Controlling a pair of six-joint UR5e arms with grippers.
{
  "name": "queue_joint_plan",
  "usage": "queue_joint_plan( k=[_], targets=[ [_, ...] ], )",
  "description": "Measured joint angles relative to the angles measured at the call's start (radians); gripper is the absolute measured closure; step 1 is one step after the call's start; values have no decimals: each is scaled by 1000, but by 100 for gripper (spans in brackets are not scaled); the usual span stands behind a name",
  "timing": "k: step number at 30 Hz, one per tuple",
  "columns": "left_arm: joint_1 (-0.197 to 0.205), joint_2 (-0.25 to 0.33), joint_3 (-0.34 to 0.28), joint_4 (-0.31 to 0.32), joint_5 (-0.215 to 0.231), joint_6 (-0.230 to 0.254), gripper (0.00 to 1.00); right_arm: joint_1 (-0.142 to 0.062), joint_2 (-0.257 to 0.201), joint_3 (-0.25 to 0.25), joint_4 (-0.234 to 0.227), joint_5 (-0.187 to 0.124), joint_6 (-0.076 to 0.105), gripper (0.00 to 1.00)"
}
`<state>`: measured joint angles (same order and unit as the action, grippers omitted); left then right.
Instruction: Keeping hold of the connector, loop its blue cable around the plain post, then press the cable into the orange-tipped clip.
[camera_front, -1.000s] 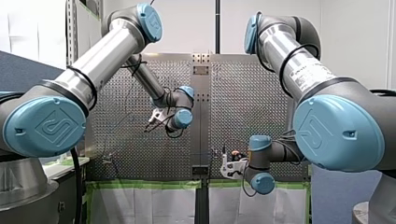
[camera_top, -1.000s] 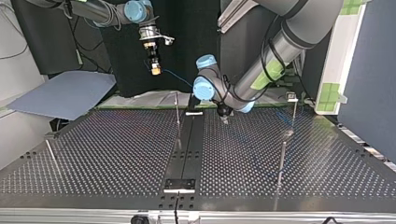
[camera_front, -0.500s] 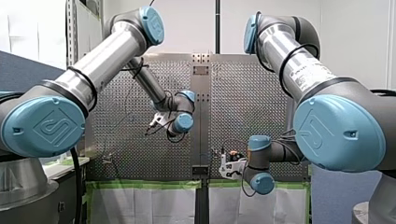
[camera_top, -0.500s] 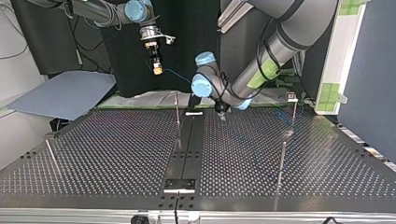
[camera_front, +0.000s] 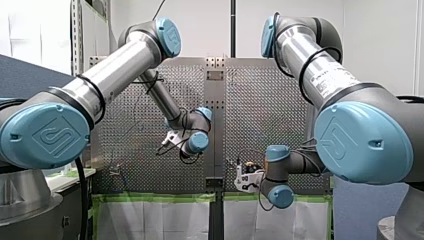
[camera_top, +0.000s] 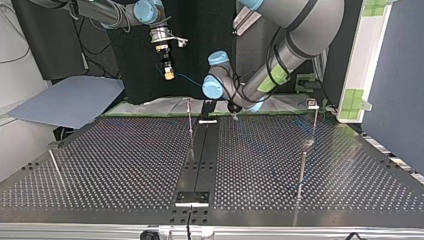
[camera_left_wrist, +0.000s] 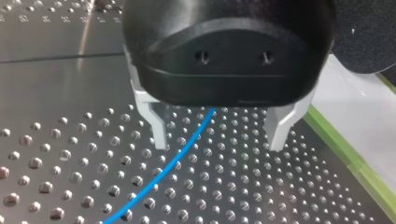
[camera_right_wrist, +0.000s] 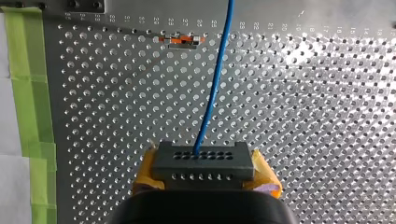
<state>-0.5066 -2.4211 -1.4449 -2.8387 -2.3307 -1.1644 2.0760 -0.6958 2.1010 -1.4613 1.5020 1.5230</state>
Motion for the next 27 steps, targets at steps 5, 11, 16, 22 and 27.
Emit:
queue_joint_plan(
  k=[5,11,16,22,27],
  targets=[
    [1,-5,0,-4,9,-4,0,0,0,0,-3,-1,3,100],
    [0,-6,0,-31,40,-22,0,0,0,0,0,-3,3,100],
    [-2,-9,0,-48,67,-49,0,0,0,-3,-1,-3,5,100],
    [0,-40,2,-50,59,-56,0,0,0,-6,1,-3,7,100],
    [4,-79,3,-29,66,-87,0,0,0,-6,8,-3,6,100]
  ],
)
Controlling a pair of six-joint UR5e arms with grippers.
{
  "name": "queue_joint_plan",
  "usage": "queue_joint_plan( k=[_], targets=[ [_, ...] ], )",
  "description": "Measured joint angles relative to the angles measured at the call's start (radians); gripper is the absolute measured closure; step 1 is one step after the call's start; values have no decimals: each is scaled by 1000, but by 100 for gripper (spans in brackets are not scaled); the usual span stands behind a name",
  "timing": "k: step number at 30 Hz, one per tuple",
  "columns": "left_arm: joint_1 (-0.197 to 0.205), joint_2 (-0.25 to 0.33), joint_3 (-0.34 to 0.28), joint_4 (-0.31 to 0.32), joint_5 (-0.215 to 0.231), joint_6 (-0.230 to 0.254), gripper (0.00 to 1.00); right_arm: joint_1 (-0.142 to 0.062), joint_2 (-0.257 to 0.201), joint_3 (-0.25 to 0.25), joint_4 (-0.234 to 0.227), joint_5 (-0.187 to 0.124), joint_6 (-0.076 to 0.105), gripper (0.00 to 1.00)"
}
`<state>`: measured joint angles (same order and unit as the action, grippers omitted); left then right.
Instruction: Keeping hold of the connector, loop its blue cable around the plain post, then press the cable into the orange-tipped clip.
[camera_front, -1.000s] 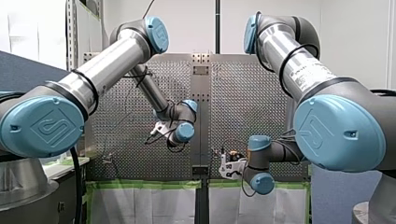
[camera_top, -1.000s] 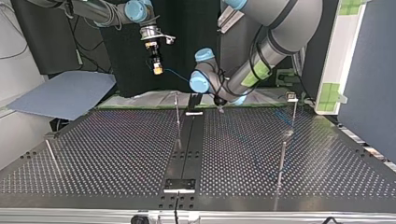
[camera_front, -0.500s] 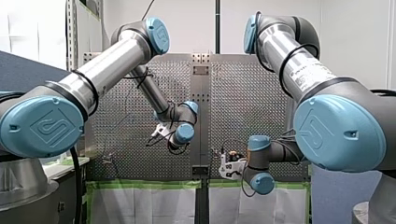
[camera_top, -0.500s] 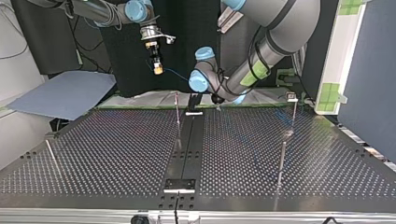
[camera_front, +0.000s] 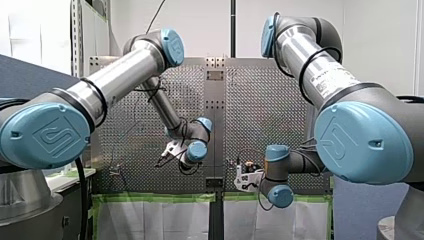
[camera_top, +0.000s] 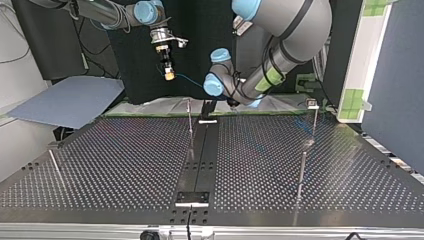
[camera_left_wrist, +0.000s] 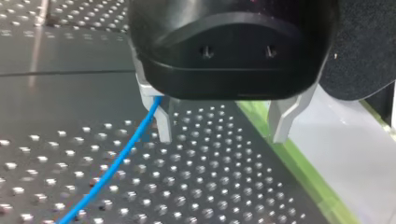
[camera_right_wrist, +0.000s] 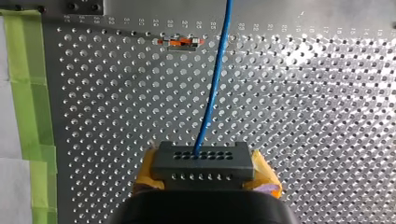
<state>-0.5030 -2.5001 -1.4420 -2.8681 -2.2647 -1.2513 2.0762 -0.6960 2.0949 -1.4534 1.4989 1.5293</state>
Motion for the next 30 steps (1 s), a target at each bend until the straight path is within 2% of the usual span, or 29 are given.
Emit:
queue_joint_plan(
  k=[7,13,19,26,30],
  targets=[
    [7,-9,0,6,23,-51,0,0,0,-7,8,-1,-1,100],
    [14,-10,-1,20,58,-100,0,1,0,-23,49,-8,-3,100],
    [26,-10,-10,24,111,-155,0,-4,0,-32,76,-47,-4,100],
    [41,-10,-15,21,184,-220,0,-6,0,-49,104,-116,-2,100],
    [48,-19,-18,24,219,-255,0,-6,0,-51,109,-137,-4,100]
  ],
)
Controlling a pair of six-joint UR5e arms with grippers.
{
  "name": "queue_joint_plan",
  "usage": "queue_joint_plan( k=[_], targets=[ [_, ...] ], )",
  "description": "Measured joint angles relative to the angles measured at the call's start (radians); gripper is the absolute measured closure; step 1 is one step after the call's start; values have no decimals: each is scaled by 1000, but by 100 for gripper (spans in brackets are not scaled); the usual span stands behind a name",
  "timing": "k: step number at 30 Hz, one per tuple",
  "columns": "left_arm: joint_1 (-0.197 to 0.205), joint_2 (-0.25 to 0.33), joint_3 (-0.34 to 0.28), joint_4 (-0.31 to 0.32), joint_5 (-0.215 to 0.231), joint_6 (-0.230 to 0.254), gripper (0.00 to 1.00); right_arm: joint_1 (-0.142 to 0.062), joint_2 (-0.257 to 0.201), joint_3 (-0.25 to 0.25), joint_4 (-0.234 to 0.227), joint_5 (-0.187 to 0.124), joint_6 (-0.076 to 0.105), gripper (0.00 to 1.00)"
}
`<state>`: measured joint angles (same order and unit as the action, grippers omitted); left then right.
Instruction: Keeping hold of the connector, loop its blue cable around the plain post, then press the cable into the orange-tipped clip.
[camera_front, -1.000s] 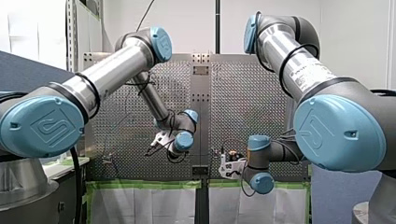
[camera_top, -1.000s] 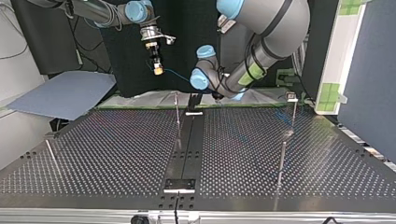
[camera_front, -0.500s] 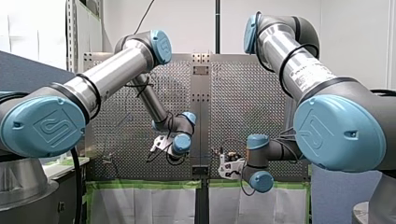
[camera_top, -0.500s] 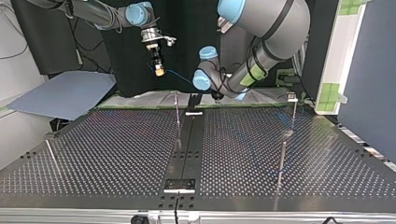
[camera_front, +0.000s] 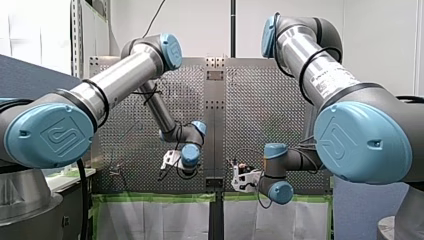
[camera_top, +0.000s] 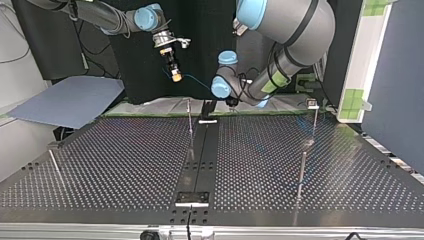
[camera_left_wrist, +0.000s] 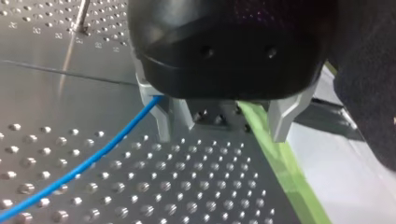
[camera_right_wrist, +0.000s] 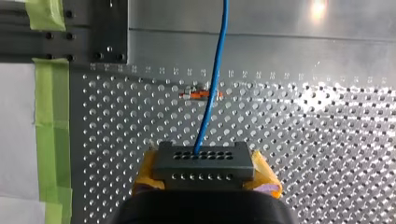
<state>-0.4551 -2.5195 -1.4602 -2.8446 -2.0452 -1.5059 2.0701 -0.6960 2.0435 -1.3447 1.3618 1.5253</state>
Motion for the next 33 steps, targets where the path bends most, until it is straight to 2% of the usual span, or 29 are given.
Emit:
queue_joint_plan(
  k=[7,10,17,20,23,33],
  targets=[
    [-1,-40,8,10,64,-63,0,0,0,-1,8,-1,-6,100],
    [-3,-44,7,19,92,-92,0,-2,0,-1,14,19,-18,100],
    [-1,-46,-2,45,167,-163,0,-12,0,-3,32,91,-48,100],
    [0,-46,-7,59,201,-192,0,-16,0,-4,36,119,-58,100],
    [2,-46,-17,73,232,-211,0,-20,0,-6,41,134,-63,100],
    [-3,-46,-58,150,329,-256,0,-26,0,-13,59,141,-81,100]
  ],
)
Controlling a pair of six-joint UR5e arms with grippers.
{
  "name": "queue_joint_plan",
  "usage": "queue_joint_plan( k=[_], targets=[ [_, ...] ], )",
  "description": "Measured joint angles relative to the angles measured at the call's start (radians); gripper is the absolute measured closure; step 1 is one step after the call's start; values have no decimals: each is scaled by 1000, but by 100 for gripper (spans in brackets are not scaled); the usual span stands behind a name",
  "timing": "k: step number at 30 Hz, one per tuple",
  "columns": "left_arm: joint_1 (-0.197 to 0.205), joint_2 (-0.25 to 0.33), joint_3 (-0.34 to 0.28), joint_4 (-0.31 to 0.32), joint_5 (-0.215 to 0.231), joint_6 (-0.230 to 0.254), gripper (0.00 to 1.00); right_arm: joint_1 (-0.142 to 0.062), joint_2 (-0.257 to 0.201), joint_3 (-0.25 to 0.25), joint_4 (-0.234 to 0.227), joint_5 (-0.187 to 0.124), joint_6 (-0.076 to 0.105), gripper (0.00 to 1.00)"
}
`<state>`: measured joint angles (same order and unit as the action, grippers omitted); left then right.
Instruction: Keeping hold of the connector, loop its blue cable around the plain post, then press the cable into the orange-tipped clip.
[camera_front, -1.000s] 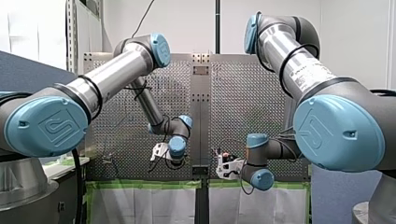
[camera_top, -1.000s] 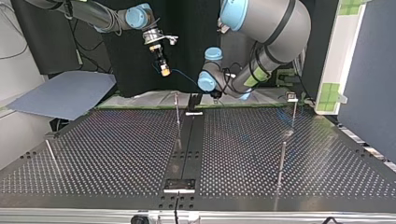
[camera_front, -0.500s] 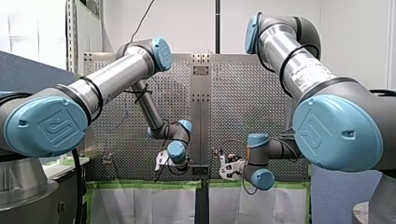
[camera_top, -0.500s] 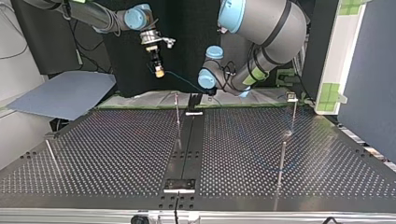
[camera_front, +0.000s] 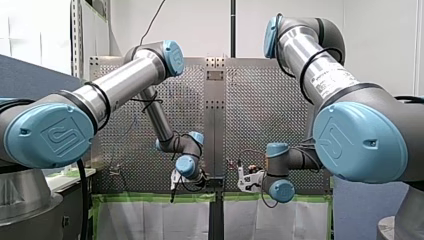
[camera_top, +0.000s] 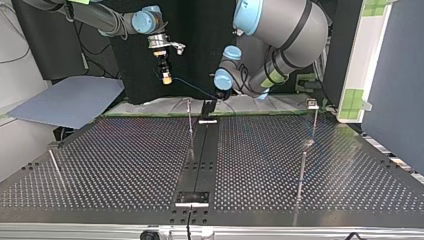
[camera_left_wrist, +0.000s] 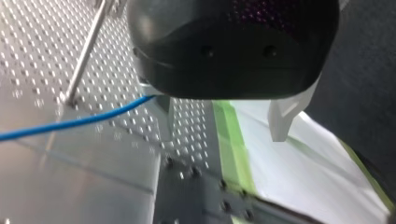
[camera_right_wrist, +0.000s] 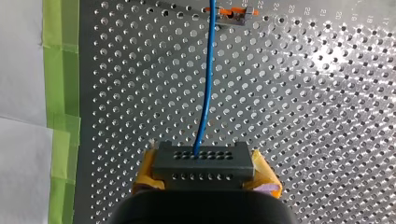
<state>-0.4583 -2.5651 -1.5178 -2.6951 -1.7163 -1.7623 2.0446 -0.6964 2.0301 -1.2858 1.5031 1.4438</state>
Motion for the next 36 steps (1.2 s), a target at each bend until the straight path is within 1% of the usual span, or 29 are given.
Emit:
queue_joint_plan(
  k=[4,8,12,15,17,21,26,30,36],
  targets=[
    [-6,3,-13,30,37,-9,0,0,0,-1,2,0,-8,100],
    [-12,12,-39,65,72,-18,0,1,0,-6,8,1,-18,100],
    [-15,37,-73,101,83,-35,0,4,0,-9,15,2,-23,100],
    [-16,58,-97,129,77,-58,0,5,0,-10,17,2,-24,100],
    [-18,65,-108,150,70,-65,0,5,0,-10,18,1,-24,100],
    [-26,70,-118,188,44,-54,0,6,0,-10,18,1,-25,100],
    [-46,71,-120,223,3,-47,0,7,0,-10,19,0,-25,100],
    [-57,70,-120,231,-18,-40,0,8,0,-10,19,0,-25,100],
    [-63,70,-121,232,-26,-14,0,8,0,-10,19,0,-25,100]
  ],
)
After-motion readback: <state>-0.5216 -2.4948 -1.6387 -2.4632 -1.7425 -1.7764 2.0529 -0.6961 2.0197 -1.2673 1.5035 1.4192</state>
